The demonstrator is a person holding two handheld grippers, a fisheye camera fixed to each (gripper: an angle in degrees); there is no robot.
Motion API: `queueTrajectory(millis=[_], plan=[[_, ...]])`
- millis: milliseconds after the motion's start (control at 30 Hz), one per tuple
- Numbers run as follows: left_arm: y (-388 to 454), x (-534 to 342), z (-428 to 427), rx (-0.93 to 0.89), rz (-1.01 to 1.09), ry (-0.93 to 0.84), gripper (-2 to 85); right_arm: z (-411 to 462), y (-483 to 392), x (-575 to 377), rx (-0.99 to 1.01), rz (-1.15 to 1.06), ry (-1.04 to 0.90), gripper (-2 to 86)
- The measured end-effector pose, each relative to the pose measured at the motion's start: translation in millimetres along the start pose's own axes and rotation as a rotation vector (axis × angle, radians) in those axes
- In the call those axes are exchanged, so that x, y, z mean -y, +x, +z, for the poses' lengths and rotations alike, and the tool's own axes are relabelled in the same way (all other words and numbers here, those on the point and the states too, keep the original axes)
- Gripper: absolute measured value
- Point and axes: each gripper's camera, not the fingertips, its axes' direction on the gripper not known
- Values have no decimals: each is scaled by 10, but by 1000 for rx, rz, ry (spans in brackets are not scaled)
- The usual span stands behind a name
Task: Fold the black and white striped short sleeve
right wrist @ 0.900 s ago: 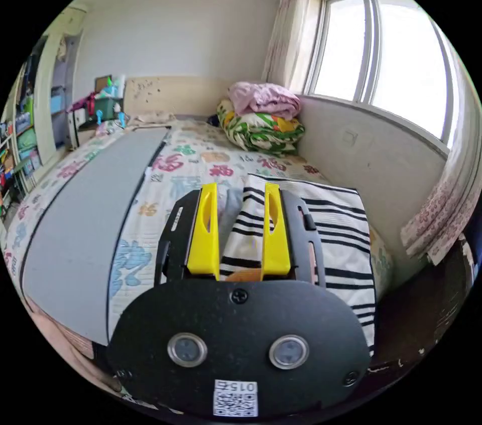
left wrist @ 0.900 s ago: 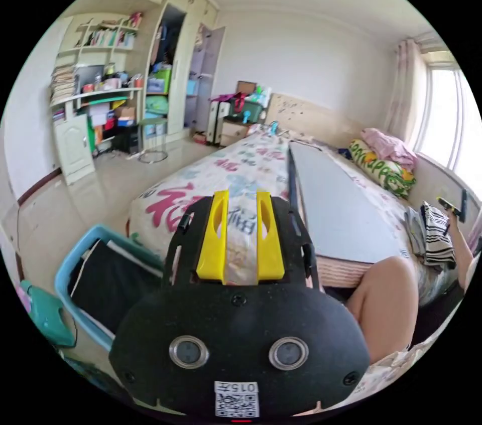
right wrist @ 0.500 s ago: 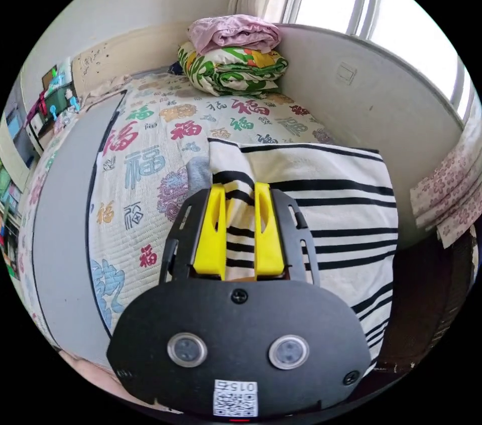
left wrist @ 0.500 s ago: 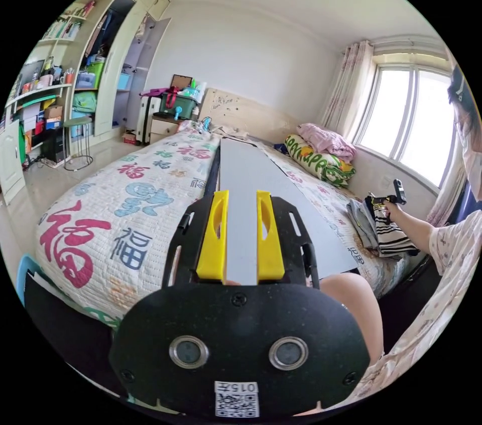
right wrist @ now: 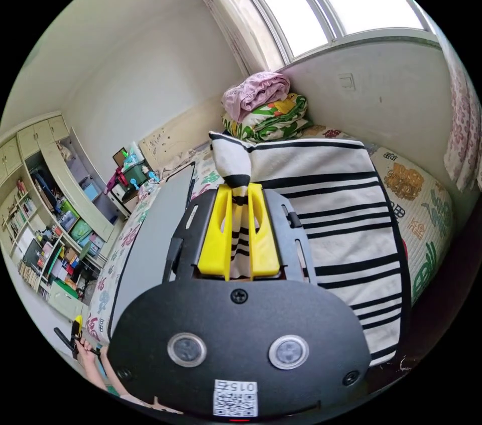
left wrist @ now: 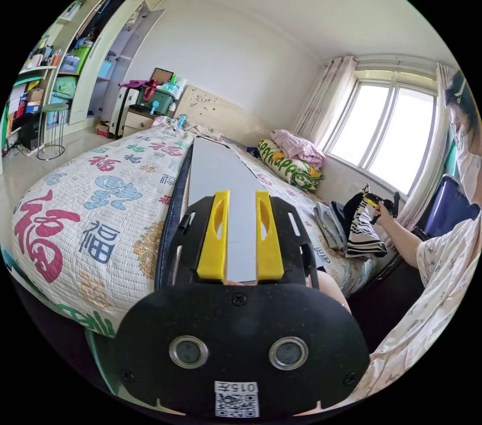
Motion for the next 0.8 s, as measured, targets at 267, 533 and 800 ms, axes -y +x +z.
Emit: queueTrajectory(millis=[267, 533, 800], plan=[[53, -385, -431, -114, -26, 19, 83, -1158, -307, 422, 37, 156, 12, 57], [180, -642, -741, -54, 55, -43, 91, -1990, -169, 298, 255, 425, 140, 60], [319, -627, -492, -69, 65, -70, 95, -2197, -199, 257, 396, 480, 203, 60]])
